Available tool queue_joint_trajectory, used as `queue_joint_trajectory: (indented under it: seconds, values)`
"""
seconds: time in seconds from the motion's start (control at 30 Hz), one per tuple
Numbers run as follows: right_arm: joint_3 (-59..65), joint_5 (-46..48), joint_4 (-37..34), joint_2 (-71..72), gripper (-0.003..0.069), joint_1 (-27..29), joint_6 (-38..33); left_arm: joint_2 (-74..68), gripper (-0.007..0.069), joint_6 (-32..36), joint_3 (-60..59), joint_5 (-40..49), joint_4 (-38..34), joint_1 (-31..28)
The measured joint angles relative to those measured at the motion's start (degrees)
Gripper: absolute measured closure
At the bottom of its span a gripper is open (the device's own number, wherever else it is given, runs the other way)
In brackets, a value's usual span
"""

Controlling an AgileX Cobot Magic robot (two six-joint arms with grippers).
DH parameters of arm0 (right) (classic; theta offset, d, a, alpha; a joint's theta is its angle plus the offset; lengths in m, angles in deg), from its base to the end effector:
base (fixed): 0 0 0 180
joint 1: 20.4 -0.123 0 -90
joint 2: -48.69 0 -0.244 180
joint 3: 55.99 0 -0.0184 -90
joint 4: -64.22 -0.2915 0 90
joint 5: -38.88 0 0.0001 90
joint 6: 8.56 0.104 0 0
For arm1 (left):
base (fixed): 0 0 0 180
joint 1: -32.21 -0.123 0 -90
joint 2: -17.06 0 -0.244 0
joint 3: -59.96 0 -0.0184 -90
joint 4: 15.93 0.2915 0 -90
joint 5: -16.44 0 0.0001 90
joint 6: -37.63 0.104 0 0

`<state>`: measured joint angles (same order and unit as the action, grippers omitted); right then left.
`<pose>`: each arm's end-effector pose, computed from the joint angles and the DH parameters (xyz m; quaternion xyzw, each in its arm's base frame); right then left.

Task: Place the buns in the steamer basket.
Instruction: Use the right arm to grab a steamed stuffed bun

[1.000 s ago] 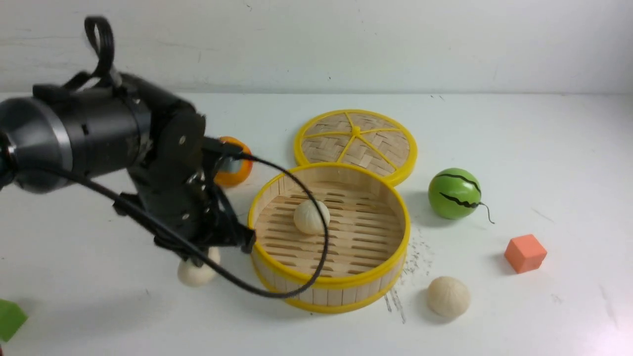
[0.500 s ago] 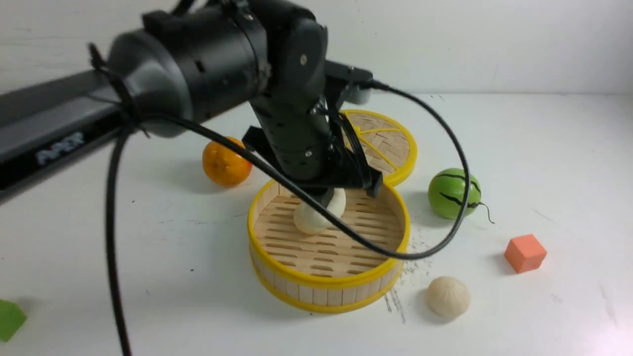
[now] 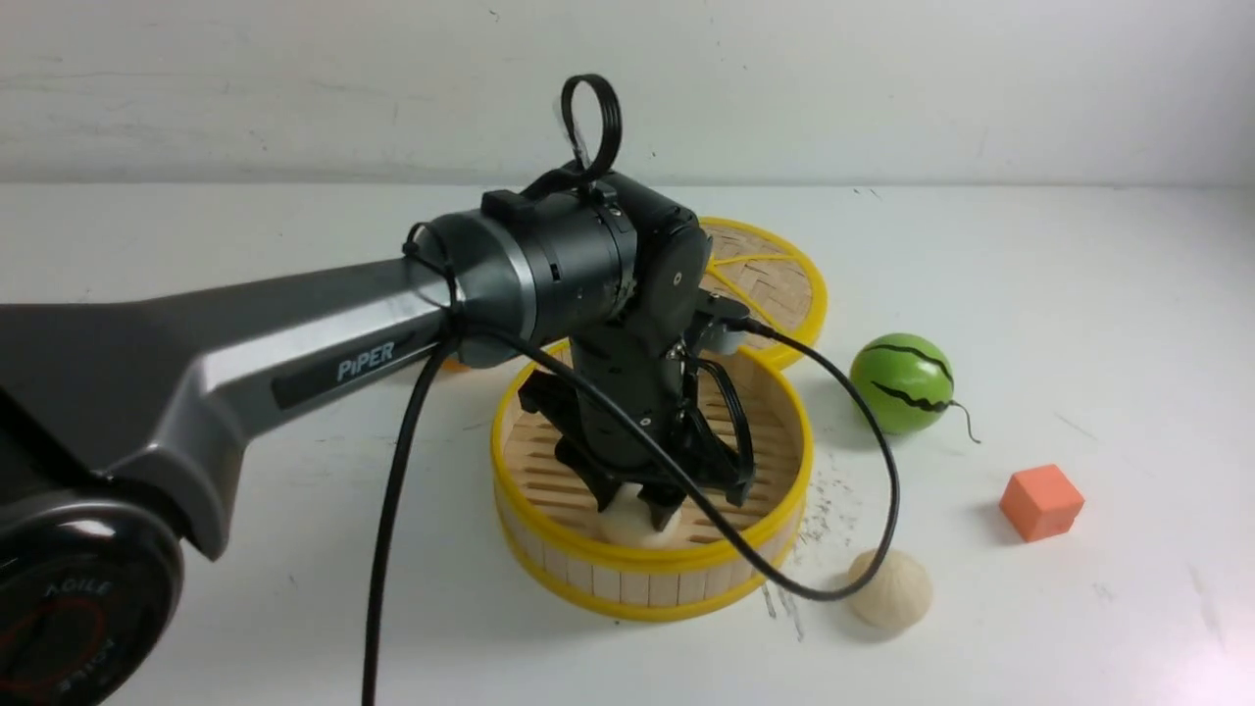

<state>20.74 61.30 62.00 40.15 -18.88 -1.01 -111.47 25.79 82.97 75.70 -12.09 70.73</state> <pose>0.1467 -0.0024 0.1699 0.0739 0.8039 0.0475 0.5882 0.3676 -0.2849 0.1534 0.2414 0.9609 -0.0284 0.1329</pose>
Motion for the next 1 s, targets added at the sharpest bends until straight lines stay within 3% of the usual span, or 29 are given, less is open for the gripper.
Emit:
queue_joint_trajectory:
  seconds: [0.17,0.3,0.57,0.73,1.0]
  values:
    - [0.0,0.0,0.0,0.0,0.042,0.0,0.0,0.2,0.0197,0.0,2.7,3.2,0.4,0.0]
    - [0.0,0.0,0.0,0.0,0.042,0.0,0.0,2.3,0.0194,0.0,9.8,9.9,1.3,0.0]
    - [0.0,0.0,0.0,0.0,0.042,0.0,0.0,13.1,0.0215,0.0,14.5,11.8,1.8,0.0]
    - [0.0,0.0,0.0,0.0,0.042,0.0,0.0,23.1,0.029,0.0,10.7,12.1,2.3,0.0]
    - [0.0,0.0,0.0,0.0,0.042,0.0,0.0,42.2,0.0522,0.0,-7.1,11.1,2.1,0.0]
